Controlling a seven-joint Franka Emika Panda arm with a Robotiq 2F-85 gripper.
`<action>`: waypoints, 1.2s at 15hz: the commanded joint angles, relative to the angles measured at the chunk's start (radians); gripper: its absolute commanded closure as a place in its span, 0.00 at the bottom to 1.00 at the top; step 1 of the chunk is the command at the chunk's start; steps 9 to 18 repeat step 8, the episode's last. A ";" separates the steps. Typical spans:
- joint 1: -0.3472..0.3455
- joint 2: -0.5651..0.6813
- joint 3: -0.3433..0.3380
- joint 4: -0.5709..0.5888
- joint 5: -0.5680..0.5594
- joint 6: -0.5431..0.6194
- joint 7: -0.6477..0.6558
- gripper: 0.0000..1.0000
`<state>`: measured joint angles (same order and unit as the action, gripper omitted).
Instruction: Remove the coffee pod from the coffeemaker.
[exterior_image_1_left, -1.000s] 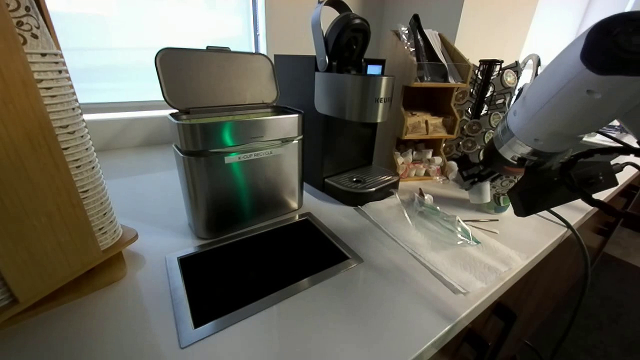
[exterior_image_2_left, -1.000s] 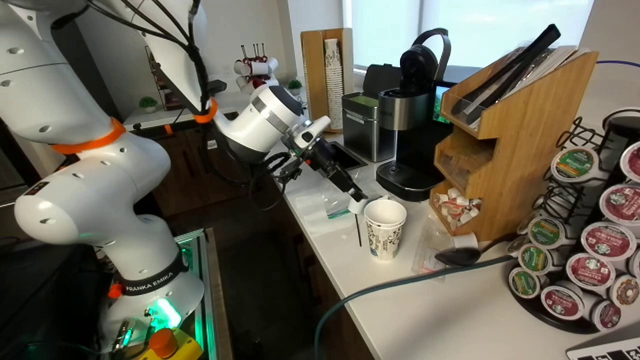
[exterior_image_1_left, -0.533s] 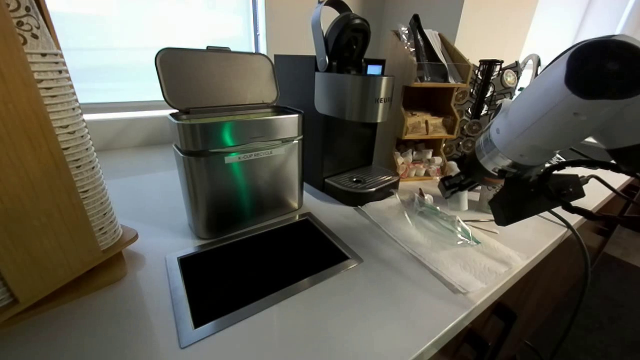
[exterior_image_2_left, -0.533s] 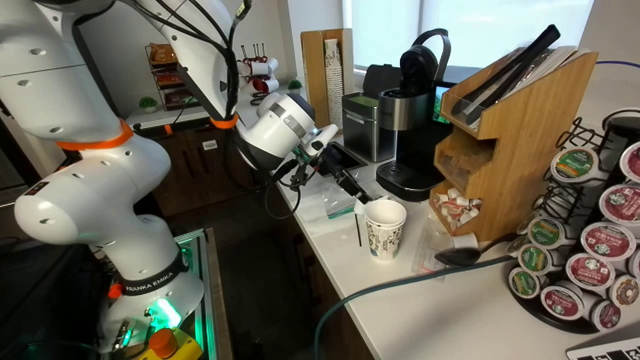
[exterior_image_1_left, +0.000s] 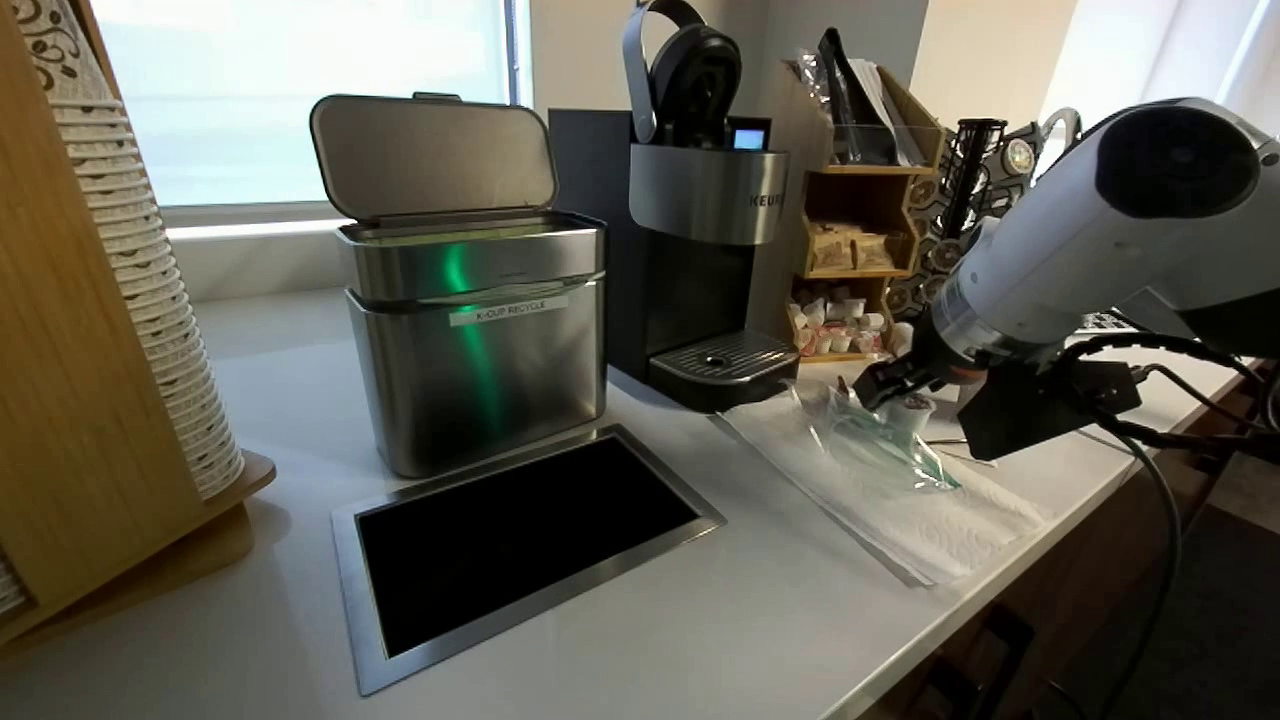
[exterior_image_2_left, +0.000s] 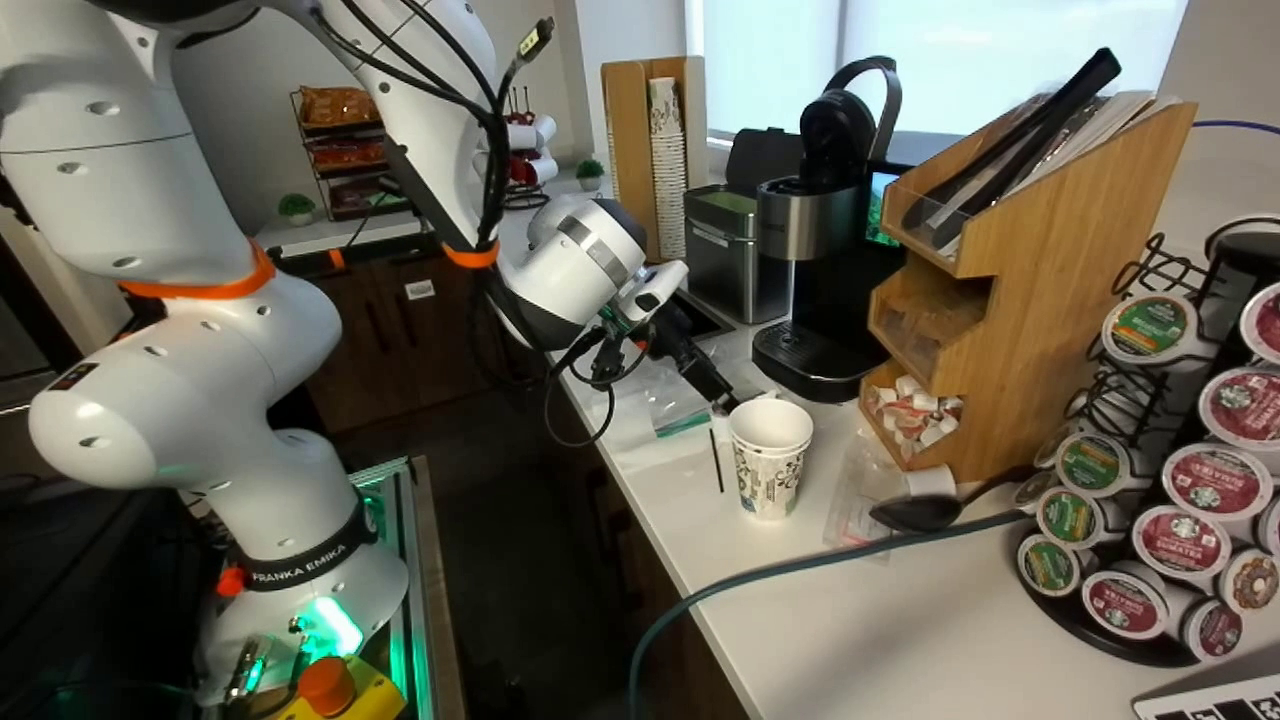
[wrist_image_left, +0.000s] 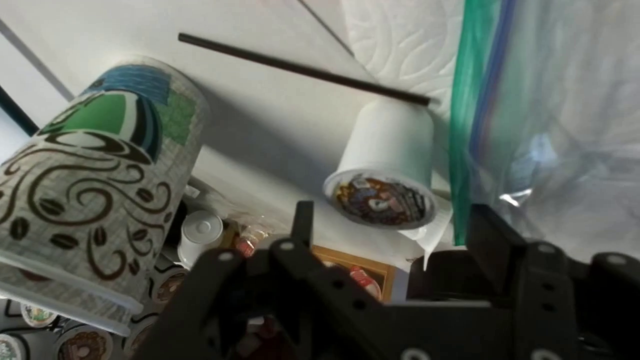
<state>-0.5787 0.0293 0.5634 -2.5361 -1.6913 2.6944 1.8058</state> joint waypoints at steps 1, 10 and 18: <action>0.015 -0.065 0.018 -0.016 0.091 -0.012 -0.022 0.00; 0.218 -0.154 -0.132 -0.019 0.244 -0.002 -0.163 0.00; 0.218 -0.154 -0.132 -0.019 0.244 -0.002 -0.163 0.00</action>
